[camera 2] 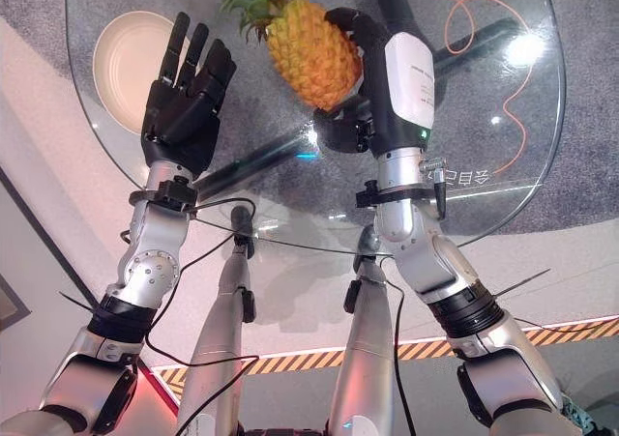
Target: Pick up the fruit to the plate
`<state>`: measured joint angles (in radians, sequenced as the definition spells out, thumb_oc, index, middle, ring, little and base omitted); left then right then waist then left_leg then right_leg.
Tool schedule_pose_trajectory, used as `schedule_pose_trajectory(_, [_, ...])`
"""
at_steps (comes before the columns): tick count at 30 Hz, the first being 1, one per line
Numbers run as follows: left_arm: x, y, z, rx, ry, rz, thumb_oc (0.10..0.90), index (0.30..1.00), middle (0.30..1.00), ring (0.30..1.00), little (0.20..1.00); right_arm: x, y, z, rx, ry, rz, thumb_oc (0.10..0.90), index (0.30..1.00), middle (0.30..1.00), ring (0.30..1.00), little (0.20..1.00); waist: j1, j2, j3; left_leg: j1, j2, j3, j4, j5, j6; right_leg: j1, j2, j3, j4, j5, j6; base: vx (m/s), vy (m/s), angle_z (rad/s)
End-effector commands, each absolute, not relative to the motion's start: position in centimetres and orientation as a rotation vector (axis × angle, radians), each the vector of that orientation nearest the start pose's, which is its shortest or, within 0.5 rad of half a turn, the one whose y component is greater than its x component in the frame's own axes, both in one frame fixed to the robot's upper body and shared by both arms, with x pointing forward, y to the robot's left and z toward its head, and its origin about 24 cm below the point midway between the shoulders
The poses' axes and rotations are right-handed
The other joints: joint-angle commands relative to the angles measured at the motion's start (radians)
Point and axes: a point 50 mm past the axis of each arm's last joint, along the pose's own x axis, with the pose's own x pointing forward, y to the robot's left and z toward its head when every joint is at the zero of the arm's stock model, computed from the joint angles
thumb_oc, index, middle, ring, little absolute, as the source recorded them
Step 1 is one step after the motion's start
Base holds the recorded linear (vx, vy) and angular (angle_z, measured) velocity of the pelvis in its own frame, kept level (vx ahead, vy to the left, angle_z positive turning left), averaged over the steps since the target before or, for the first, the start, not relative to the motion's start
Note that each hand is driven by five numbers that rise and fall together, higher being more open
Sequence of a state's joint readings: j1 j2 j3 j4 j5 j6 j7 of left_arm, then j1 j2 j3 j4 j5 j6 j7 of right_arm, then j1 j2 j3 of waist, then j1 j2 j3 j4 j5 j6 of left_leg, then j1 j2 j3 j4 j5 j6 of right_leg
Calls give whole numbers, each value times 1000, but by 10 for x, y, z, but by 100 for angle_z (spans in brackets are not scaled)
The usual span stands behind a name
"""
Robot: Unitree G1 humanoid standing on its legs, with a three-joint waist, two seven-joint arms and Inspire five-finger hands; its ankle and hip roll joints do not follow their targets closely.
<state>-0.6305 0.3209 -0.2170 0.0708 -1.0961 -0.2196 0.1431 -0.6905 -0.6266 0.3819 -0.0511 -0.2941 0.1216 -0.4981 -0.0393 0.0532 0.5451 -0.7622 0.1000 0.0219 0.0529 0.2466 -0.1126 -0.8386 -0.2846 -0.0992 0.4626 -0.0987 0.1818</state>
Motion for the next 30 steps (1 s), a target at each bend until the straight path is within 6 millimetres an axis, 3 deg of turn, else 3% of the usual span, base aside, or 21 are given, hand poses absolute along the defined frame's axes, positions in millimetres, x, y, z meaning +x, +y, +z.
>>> schedule_pose_trajectory(1, [316,120,270,-735,-714,-447,800,900,900,900,900,272,-121,318,-638,-1284,-278,100,300,300,300,200,15,-51,-25,45,23,14,88,-125,-8,114,15,-40,-276,236,24,0,0,0])
schedule_pose_trajectory(30, [314,102,273,-911,-676,-661,800,900,900,900,900,276,-90,310,-757,-1227,-22,100,300,300,300,200,21,-48,-25,56,24,18,67,-124,-13,125,7,-47,-288,231,28,-3,1,0])
